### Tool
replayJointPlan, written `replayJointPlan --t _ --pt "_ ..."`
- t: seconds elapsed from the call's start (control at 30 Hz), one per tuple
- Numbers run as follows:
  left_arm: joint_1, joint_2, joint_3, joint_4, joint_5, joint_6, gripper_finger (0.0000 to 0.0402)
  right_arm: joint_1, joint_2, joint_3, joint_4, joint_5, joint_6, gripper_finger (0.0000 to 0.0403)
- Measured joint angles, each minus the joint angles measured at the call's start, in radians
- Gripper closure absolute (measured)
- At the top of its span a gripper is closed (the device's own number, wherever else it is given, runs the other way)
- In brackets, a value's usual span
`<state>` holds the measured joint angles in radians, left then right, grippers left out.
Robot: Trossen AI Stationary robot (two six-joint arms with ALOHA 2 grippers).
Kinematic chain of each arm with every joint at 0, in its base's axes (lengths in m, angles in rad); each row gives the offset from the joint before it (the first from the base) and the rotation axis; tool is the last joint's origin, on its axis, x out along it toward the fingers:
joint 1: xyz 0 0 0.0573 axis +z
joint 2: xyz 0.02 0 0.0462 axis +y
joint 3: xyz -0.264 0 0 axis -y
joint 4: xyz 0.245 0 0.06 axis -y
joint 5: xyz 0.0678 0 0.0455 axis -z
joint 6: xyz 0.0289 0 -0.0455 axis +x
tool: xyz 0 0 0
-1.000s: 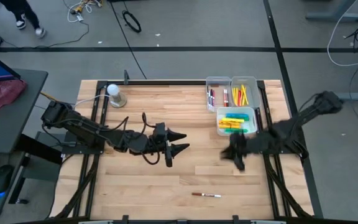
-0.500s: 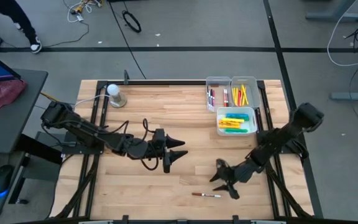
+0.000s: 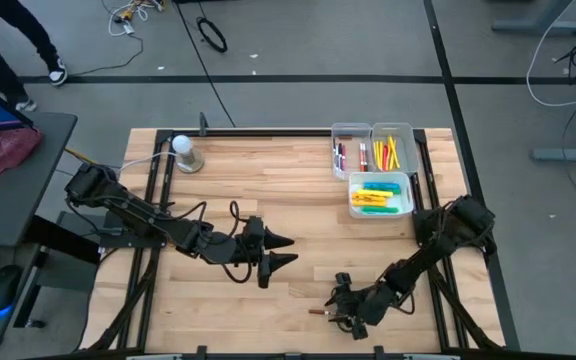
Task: Pick & Place Markers
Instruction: Put the brown marker pen into the transparent bin
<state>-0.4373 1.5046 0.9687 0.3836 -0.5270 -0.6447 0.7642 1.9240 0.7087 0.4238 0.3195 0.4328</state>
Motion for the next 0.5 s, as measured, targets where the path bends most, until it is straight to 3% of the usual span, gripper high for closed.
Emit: replayJointPlan --t 0.17,0.37,0.5 --pt "-0.014 0.0 0.0 -0.01 0.004 -0.006 0.0179 0.026 0.008 -0.002 -0.062 0.08 0.07 0.026" --pt "-0.016 -0.006 0.0 -0.027 0.007 -0.013 0.0179 0.031 0.009 -0.008 -0.056 0.09 0.108 0.0378" --pt "-0.008 -0.03 0.001 -0.065 0.018 -0.035 0.0179 0.015 -0.021 -0.01 -0.074 0.057 0.225 0.0374"
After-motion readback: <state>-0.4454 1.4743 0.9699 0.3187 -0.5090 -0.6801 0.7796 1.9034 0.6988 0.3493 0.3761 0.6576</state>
